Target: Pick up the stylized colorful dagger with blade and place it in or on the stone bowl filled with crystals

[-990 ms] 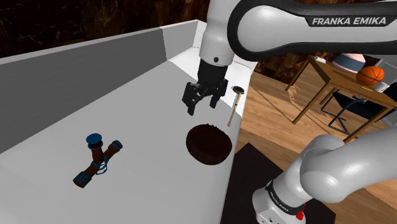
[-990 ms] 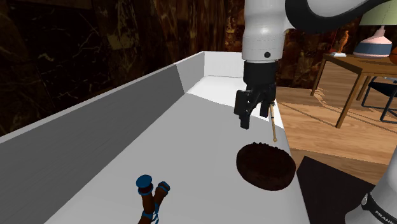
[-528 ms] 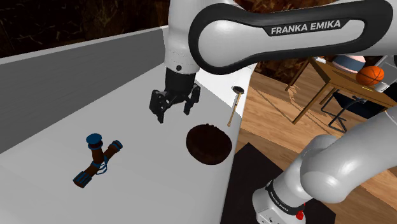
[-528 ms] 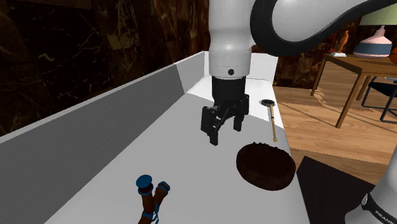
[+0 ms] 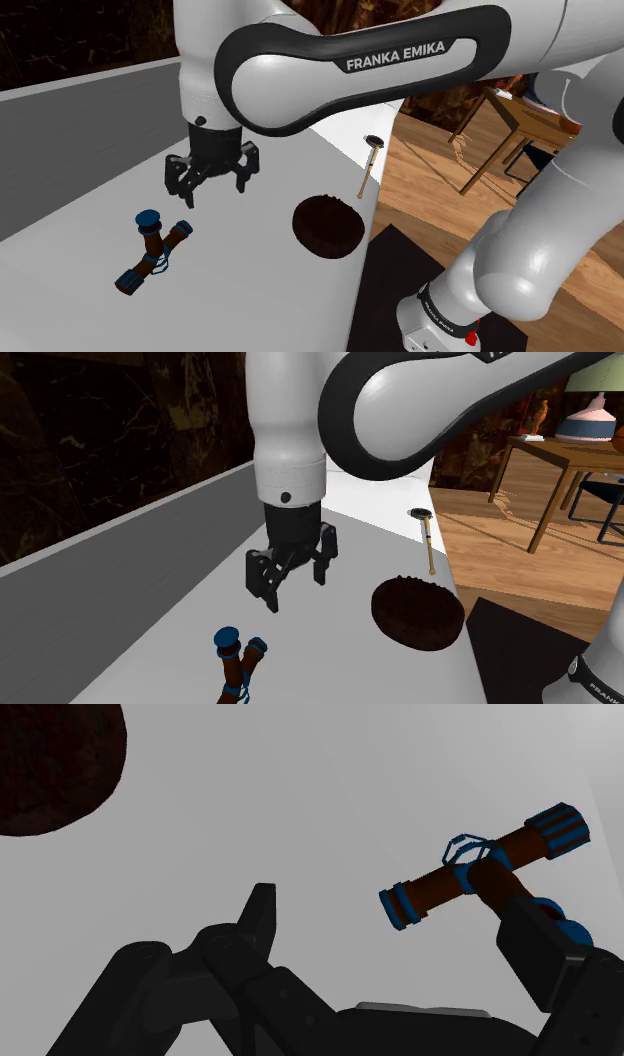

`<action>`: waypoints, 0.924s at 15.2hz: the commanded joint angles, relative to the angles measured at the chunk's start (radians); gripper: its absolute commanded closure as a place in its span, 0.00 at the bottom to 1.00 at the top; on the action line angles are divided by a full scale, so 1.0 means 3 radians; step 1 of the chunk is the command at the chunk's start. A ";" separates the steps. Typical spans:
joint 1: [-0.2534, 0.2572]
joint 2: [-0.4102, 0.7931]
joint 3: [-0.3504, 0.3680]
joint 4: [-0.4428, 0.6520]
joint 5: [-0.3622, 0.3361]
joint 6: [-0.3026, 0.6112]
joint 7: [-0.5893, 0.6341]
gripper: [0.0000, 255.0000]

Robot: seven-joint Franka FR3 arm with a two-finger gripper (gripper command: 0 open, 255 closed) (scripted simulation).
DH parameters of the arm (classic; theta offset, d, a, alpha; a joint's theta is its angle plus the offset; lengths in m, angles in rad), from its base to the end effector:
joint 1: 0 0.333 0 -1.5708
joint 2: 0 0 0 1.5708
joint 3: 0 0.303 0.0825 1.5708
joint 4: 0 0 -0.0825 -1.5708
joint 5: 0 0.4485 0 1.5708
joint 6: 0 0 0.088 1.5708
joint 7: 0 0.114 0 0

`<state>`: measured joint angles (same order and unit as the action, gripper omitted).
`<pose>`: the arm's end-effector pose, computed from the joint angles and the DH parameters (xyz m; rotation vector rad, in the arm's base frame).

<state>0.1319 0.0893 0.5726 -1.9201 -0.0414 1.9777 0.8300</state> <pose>0.4877 0.4047 0.4038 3.1324 -0.1727 -0.0307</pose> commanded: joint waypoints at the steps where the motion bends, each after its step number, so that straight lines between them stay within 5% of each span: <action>1: 0.0089 0.0283 0.0032 0.0231 -0.0190 0.0019 0.0186 0.00; 8: 0.0593 0.1242 -0.0033 0.1273 -0.0758 -0.0161 0.0662 0.00; 14: 0.0599 0.1321 -0.0069 0.1115 -0.0811 0.0066 0.0697 0.00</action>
<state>0.3104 0.4788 0.5542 -1.5817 -0.2806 1.9870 1.0371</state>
